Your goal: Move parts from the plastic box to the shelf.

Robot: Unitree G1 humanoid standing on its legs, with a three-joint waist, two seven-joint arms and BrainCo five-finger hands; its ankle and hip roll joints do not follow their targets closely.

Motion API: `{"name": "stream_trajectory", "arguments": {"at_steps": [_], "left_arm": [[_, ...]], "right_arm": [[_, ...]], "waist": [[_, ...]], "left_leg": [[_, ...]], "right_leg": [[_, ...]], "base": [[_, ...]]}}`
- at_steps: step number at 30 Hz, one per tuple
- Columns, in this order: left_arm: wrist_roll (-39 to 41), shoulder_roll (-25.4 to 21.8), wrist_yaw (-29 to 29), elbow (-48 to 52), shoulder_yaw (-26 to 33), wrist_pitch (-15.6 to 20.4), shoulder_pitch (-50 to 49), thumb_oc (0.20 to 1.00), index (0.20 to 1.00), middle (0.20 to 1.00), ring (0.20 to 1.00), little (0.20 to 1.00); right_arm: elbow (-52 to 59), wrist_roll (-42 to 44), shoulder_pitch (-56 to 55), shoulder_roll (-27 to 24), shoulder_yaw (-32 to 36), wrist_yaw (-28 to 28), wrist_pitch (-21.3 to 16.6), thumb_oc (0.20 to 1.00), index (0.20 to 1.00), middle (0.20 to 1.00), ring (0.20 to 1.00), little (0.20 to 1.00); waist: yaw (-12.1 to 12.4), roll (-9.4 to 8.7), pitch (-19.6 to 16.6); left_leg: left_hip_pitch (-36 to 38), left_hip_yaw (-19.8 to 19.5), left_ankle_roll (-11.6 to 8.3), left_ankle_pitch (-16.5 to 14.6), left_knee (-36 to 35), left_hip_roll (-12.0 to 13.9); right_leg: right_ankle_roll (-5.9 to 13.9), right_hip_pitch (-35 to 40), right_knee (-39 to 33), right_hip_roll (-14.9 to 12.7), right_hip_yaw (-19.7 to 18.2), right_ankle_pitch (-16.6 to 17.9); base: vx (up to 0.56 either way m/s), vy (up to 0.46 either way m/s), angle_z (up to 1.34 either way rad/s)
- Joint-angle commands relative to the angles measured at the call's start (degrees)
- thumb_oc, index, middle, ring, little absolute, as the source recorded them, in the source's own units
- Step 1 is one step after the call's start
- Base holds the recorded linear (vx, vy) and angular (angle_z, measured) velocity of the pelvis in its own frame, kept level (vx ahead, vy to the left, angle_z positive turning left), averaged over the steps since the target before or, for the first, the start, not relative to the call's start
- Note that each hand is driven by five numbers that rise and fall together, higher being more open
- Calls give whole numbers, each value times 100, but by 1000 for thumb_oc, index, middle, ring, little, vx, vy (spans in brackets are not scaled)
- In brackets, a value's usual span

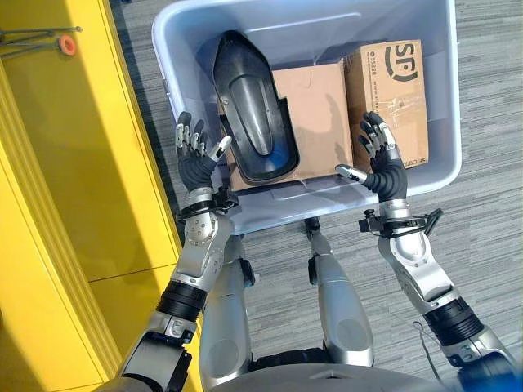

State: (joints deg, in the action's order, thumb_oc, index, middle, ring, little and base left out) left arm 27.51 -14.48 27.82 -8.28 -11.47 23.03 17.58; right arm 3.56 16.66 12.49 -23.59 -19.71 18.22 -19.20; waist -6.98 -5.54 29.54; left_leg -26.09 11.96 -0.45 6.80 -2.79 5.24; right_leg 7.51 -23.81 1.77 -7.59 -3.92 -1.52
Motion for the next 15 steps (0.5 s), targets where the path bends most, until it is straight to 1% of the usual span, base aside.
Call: {"name": "stream_trajectory", "arguments": {"at_steps": [1,10,15], "left_arm": [[-177,-51,6,-67,173,148,251,1000,1000,1000,1000,1000],[-172,-33,-74,-231,-21,85,319,1000,1000,1000,1000,1000],[-73,-11,-72,-483,-92,47,447,1000,1000,1000,1000,1000]], "right_arm": [[391,-84,86,-84,262,50,-324,1000,1000,1000,1000,1000],[389,-61,101,-73,232,51,-328,1000,1000,1000,1000,1000],[331,-32,130,-48,202,90,-299,1000,1000,1000,1000,1000]], "waist": [[77,-198,25],[47,-225,25],[23,-244,25]], "left_leg": [[398,-206,-772,73,91,709],[323,-205,-771,70,92,697],[371,-170,-775,61,58,707]], "right_leg": [[337,-361,-147,-296,17,1174],[341,-431,-148,-294,33,1190],[344,-430,-162,-289,24,1193]], "base": [[0,0,0],[0,0,0],[0,0,0]]}}
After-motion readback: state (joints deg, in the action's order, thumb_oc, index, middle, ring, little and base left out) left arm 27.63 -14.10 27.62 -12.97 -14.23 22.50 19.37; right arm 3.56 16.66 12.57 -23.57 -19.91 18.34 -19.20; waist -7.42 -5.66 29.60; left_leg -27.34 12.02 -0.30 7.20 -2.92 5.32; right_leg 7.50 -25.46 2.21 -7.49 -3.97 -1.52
